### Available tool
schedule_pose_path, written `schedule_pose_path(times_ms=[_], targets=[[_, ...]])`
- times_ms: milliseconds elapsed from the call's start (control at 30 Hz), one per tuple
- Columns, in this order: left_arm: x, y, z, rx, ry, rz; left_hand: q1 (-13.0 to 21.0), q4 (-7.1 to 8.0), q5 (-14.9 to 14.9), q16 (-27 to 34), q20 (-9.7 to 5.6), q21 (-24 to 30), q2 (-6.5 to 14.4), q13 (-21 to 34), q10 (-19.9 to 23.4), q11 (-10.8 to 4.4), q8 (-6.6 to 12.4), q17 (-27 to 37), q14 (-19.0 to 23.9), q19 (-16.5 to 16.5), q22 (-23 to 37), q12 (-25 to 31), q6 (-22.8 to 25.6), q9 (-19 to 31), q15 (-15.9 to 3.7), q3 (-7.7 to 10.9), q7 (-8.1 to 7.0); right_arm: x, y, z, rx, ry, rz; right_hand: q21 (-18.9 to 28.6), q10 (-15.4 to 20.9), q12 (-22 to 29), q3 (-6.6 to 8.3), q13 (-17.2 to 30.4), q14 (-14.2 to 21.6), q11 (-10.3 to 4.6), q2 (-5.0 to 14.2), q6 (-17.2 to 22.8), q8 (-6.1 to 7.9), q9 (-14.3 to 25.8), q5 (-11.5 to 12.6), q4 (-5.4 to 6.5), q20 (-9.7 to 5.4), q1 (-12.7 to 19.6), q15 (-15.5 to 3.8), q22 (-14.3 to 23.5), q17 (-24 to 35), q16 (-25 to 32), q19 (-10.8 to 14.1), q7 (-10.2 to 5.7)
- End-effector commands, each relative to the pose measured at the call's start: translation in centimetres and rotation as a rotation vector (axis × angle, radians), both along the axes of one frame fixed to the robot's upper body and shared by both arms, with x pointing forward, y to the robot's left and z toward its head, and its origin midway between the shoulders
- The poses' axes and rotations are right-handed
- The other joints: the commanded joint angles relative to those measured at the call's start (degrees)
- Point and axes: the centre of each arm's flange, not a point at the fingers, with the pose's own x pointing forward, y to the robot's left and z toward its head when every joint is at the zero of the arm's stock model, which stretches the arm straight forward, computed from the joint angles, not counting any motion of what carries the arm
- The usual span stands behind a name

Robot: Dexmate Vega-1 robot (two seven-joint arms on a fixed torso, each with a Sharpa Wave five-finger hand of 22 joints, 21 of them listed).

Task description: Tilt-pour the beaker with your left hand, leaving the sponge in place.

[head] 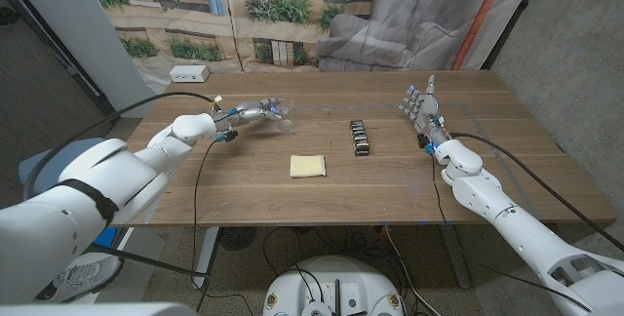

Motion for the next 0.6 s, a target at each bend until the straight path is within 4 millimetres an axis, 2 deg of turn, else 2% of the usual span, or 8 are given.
schedule_pose_path(times_ms=[33,200,267,333,600], targets=[[0.6,-1.5,0.1,0.026,0.008,0.007,1.0,-0.01,0.3,0.3,0.73,0.3,0.1,0.2,0.9,0.04,0.29,0.2,0.8,-3.0,0.1,0.3,0.4,0.3,0.11,0.53,0.06,0.0,0.0,0.0,0.0,0.0,0.0,0.4,-0.4,0.3,-0.41,0.3,-0.3,0.02,4.91,-0.5,0.28,0.1,0.3,-0.02,0.47,0.4,-1.09,0.3,0.1,0.2,0.0,-0.01],[0.7,-1.7,0.1,0.003,-0.012,0.018,2.1,-0.01,0.6,0.5,0.76,0.4,0.4,0.3,2.2,-0.28,0.69,0.1,2.4,-1.9,0.1,0.7,1.4,0.3,-0.07,0.86,0.15,0.0,0.0,0.0,0.0,0.0,0.0,0.4,-0.3,0.4,-0.41,0.3,-0.3,0.02,4.91,-0.4,0.31,0.1,0.3,-0.02,0.45,0.4,-1.11,0.3,0.1,0.2,0.0,0.0],[0.6,-1.7,0.0,-0.002,-0.034,0.029,3.9,-0.07,0.8,0.7,0.67,0.7,0.7,0.3,4.2,-0.31,1.33,0.1,4.8,0.4,0.1,1.2,3.1,0.3,-0.17,1.25,0.49,0.0,0.0,0.0,0.0,0.0,0.0,0.4,-0.3,0.4,-0.41,0.3,-0.2,0.01,4.91,-0.4,0.32,0.1,0.3,-0.02,0.47,0.4,-1.07,0.3,0.1,0.2,0.0,-0.01],[0.7,-1.7,-0.1,-0.015,-0.037,0.035,5.9,-0.17,0.9,1.0,-0.21,0.9,0.6,0.4,6.6,-0.25,2.26,0.1,7.9,3.2,0.1,1.9,5.5,0.3,-1.04,1.51,0.68,0.0,0.0,0.0,0.0,0.0,0.0,0.4,-0.3,0.4,-0.41,0.3,-0.3,0.07,4.91,-0.4,0.31,0.1,0.3,-0.02,0.47,0.4,-1.15,0.3,0.1,0.2,0.0,0.0],[0.7,-1.8,-1.0,-0.054,-0.063,0.055,10.0,-0.26,0.9,1.5,-1.1,0.9,-0.1,0.6,11.3,-0.8,3.94,0.2,13.8,7.9,0.0,2.9,10.1,0.3,-1.98,1.43,0.83,0.0,0.0,0.0,0.0,0.0,0.0,0.4,-0.3,0.3,-0.42,0.3,-0.3,0.05,4.9,-0.4,0.33,0.1,0.3,-0.02,0.49,0.4,-0.97,0.3,0.1,0.2,0.0,-0.08]])
